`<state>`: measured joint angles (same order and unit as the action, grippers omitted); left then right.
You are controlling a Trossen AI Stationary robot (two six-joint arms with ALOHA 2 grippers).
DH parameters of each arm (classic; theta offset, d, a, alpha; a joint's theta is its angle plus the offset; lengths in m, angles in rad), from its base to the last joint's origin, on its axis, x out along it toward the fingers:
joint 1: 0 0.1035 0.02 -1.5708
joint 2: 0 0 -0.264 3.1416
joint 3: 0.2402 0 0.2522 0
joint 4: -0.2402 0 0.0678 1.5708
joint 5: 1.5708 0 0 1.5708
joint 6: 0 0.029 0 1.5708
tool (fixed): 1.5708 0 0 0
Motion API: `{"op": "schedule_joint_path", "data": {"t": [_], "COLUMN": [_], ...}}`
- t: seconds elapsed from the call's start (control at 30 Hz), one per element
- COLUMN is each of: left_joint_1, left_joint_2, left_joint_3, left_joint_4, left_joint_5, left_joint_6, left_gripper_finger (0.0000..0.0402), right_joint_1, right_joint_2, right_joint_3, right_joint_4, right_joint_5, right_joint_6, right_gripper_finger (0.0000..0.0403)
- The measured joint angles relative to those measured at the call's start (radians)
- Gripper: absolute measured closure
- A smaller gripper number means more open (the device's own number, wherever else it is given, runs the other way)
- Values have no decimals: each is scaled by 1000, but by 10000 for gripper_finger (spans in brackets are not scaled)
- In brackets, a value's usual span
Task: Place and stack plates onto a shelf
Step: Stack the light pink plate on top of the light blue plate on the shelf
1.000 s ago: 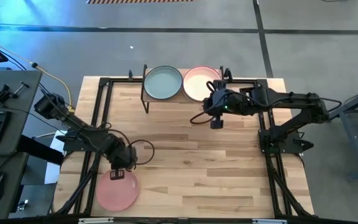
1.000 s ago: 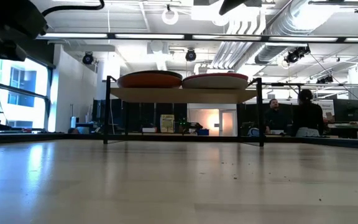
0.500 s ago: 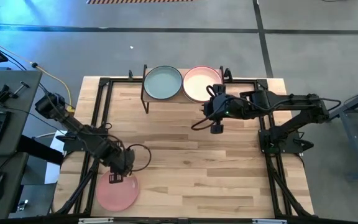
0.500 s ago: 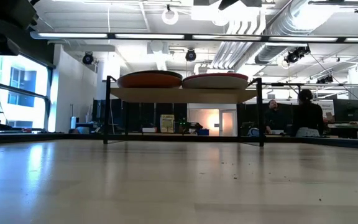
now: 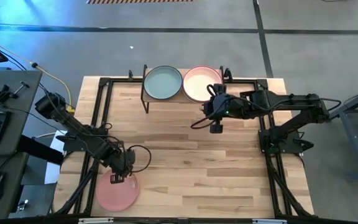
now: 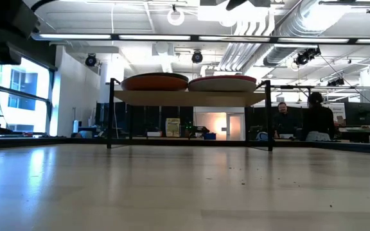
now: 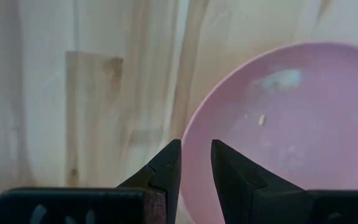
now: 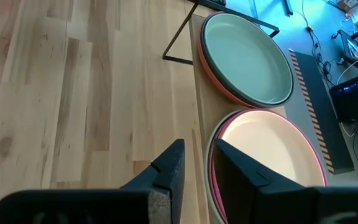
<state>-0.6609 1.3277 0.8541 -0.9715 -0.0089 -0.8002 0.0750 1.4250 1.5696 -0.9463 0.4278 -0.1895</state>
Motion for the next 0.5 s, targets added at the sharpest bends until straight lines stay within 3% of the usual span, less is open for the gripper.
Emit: {"op": "schedule_joint_path", "data": {"t": [0.5], "left_joint_1": [-1], "left_joint_2": [0], "left_joint_3": [-96], "left_joint_4": [115], "left_joint_5": [82], "left_joint_6": [35], "left_gripper_finger": [326], "right_joint_1": [0], "right_joint_2": [0], "right_joint_3": [0], "right_joint_4": [0], "right_joint_5": [0], "right_joint_6": [7], "right_gripper_finger": [324]}}
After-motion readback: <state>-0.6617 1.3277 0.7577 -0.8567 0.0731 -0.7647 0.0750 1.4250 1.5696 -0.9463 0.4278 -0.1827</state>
